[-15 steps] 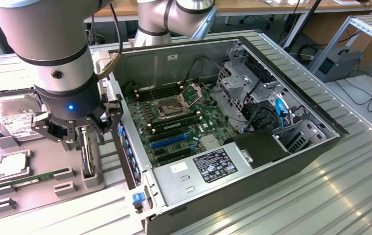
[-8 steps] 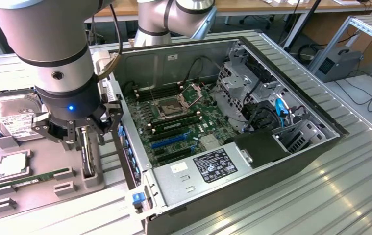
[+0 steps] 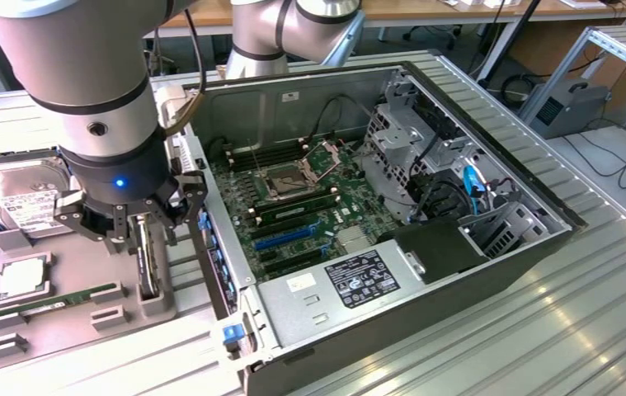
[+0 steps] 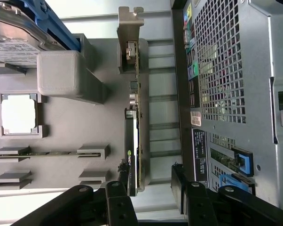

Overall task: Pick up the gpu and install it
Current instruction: 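Pick up the gpu and move the gpu toward the slot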

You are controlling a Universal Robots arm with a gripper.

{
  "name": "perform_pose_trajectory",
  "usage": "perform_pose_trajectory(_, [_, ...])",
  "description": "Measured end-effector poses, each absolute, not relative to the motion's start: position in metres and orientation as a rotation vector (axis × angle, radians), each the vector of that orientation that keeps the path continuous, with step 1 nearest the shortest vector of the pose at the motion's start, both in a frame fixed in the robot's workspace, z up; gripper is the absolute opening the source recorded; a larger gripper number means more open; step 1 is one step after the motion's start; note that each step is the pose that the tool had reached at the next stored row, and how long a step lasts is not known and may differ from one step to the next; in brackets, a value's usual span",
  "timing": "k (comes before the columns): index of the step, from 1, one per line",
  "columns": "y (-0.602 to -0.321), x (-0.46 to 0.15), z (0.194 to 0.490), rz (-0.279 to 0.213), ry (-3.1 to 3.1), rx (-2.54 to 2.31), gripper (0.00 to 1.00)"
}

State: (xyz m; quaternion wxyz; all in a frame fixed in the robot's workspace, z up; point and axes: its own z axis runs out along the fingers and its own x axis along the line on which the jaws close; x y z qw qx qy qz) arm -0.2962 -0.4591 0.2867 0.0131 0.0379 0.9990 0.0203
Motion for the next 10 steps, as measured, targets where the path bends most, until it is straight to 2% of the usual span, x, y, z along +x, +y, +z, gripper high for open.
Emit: perform_pose_trajectory(10, [-0.4591, -0.2962, 0.2842, 0.061, 3.112, 0.118, 0.48])
